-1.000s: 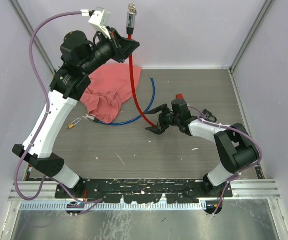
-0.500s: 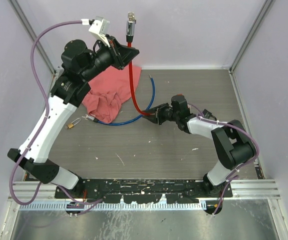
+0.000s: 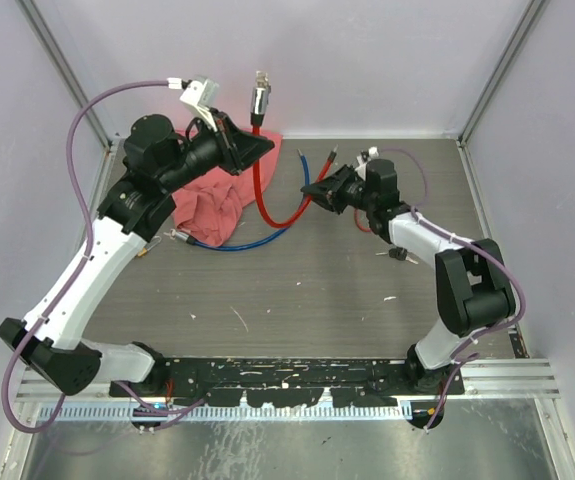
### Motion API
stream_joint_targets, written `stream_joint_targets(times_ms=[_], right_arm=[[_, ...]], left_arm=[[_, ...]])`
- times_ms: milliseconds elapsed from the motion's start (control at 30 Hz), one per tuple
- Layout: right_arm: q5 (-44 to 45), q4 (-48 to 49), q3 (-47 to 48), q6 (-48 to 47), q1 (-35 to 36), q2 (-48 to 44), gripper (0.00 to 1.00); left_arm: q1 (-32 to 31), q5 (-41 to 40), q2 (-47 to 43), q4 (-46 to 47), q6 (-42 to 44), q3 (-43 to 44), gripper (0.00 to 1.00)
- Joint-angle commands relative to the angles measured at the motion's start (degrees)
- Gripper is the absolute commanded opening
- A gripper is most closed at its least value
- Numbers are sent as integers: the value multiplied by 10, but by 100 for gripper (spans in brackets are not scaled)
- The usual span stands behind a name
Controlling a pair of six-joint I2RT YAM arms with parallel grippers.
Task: Lock with the key
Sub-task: Lock the lock.
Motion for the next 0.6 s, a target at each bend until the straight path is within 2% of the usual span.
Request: stream_joint_targets(times_ms=[0,133,233,333,433,567], right_arm=[[-20,-8,67,-328,11,-61,1],[-28,-57,35,-552,22,-123,1],[-38,-114,22,-671,30,-156,1],[-45,-172,26,-771,37,-173,1],[-37,-200,24,-835,40,-186,1],[-7,-208,18,-868,39,-200,1]], left_arm=[[-2,30,-29,-28,-5,-50,0],[-2,54,-58,-30,-5,-139,0],[-2,81,-70,11,-2,-210,0],[-2,97,-64,19,9,-239,0],[-2,106,-65,48,3,-252,0],[6,106,-88,143,-38,-306,0]])
